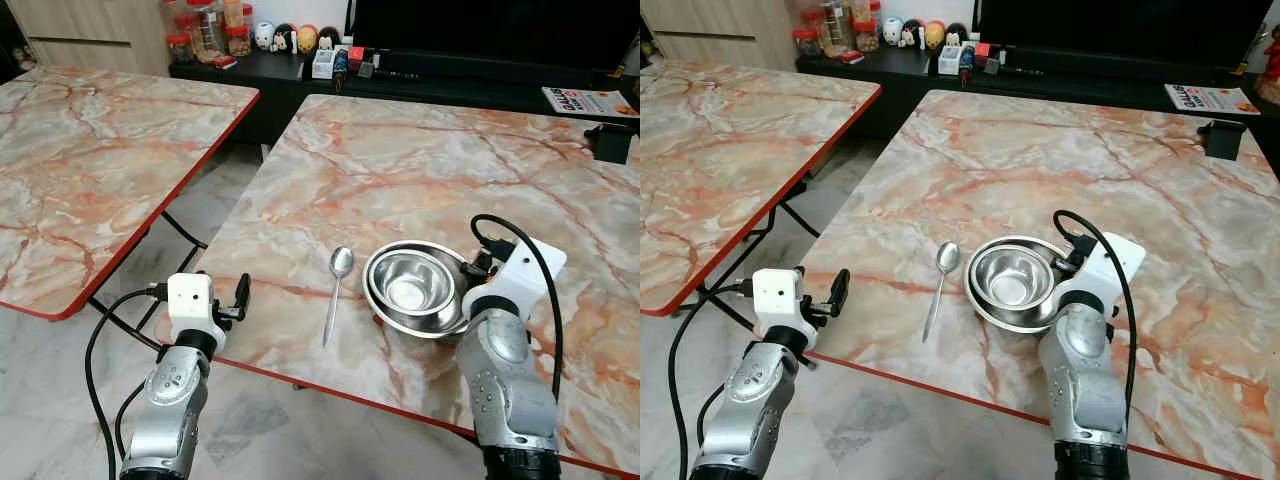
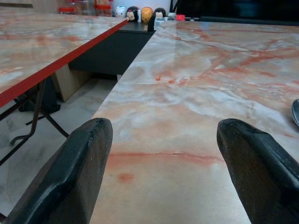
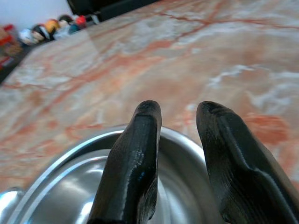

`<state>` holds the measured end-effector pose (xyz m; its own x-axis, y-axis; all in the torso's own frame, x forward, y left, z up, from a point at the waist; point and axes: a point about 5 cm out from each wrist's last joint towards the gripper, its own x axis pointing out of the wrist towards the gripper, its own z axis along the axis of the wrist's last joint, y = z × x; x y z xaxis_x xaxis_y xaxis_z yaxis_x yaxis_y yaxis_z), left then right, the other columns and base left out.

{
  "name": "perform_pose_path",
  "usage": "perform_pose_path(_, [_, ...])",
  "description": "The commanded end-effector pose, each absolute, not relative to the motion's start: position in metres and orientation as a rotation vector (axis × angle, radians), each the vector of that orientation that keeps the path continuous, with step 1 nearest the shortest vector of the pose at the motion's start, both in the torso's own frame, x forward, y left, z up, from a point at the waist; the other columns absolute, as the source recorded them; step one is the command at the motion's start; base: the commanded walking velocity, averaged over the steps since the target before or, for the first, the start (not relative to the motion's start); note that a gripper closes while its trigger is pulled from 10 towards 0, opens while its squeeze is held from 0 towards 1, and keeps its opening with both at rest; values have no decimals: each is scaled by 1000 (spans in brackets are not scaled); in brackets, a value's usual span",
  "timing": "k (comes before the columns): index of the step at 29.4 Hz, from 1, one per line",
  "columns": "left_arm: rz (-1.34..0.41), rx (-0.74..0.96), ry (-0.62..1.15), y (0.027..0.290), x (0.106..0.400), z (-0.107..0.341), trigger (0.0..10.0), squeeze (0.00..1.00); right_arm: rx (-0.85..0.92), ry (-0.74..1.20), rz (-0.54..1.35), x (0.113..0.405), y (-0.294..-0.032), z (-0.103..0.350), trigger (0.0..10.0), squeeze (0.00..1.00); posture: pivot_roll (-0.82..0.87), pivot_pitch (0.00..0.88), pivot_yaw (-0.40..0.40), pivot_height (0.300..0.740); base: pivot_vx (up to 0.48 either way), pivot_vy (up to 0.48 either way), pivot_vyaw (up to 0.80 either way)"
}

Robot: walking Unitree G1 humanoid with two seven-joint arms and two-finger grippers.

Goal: Setting the table

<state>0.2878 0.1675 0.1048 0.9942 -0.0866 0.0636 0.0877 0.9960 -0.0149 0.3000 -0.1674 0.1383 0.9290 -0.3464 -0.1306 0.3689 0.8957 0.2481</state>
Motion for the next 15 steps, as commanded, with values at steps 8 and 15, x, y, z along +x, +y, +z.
perform_pose_path(8, [-104,-10,-47,168,291,104,10000,0,238,111,-345,301,-161,131,10000,0,-15,55,25,740,0,0,0])
perform_pose_path(15, [-107,-11,-61,167,293,106,10000,0,208,-18,-229,302,-148,142,10000,0,-17,50,28,740,0,0,0])
